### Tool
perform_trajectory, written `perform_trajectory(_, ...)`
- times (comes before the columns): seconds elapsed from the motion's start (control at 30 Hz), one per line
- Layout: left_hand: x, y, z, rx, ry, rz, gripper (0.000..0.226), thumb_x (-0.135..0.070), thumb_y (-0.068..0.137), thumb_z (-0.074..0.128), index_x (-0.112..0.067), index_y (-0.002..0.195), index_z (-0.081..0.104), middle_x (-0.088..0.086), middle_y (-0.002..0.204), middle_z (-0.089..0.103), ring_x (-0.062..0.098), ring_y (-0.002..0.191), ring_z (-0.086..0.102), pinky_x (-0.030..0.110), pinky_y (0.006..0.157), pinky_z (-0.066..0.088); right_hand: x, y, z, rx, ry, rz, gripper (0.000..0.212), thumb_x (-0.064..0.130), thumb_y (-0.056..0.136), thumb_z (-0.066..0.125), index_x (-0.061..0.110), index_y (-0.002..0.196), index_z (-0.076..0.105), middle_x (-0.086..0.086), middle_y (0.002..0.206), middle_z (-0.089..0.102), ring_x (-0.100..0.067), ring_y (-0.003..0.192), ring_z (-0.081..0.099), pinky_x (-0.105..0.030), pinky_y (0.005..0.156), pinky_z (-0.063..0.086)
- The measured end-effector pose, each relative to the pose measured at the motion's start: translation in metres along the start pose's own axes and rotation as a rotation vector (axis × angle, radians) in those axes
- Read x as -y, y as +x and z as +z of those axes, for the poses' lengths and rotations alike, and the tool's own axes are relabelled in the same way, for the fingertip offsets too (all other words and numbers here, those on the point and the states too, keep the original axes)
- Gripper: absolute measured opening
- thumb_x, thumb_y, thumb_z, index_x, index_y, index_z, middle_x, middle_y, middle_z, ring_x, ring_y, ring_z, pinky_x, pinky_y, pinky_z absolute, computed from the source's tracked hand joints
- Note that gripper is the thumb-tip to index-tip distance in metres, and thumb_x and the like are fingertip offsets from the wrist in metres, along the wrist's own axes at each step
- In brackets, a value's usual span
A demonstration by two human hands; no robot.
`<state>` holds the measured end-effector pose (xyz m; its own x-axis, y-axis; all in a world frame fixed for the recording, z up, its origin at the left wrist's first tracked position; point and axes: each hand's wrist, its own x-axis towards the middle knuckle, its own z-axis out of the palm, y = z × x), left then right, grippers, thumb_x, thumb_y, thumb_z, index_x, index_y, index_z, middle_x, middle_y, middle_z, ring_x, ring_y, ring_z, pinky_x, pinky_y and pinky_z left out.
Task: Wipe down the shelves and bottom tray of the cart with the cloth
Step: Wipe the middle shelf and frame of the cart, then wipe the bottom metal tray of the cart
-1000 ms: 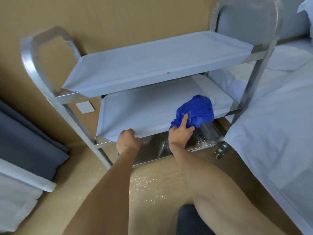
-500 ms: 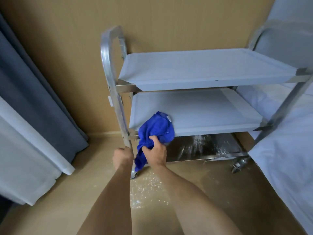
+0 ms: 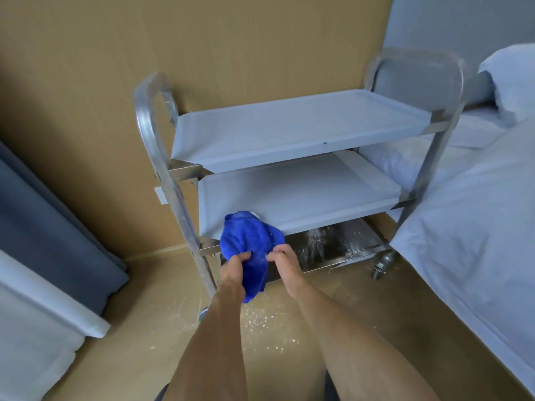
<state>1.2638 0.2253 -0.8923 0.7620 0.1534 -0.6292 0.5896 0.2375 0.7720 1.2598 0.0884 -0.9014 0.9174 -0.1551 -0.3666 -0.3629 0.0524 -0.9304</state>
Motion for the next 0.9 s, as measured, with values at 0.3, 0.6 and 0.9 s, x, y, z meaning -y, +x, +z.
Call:
perform_trajectory(0.3,-0.007,-0.031,0.017,-0.039,-0.001,0.028,0.03,-0.015,0.081,0.059,-0.009,0.11,0.064,0.015,0.103,0.07,0.033,0.09,0.065,0.038,0.067,0.052,-0.029,0.017,-0.015,0.14,0.232,0.263,0.032,0.022,0.078,0.08,0.007,0.105,0.072,-0.009,0.096,0.077,-0.026,0.09,0.073,-0.035,0.078,0.056)
perform_trajectory(0.6,0.045,-0.01,0.062,-0.232,0.092,0.037,0.016,-0.011,0.08,0.072,-0.014,0.094,0.063,0.007,0.093,0.069,0.026,0.081,0.064,0.032,0.067,0.051,-0.06,0.048,-0.06,0.037,0.215,0.264,0.005,0.016,0.083,0.066,0.013,0.087,0.068,-0.016,0.093,0.072,-0.034,0.085,0.068,-0.048,0.083,0.056)
perform_trajectory(0.9,0.026,0.015,0.11,-0.374,0.246,0.002,0.019,-0.026,0.073,0.071,-0.01,0.08,0.063,0.015,0.094,0.069,0.034,0.09,0.067,0.044,0.084,0.057,-0.03,0.07,-0.094,-0.173,0.052,0.301,0.051,0.026,0.082,0.076,0.009,0.12,0.045,-0.012,0.101,0.065,-0.033,0.089,0.065,-0.041,0.086,0.053)
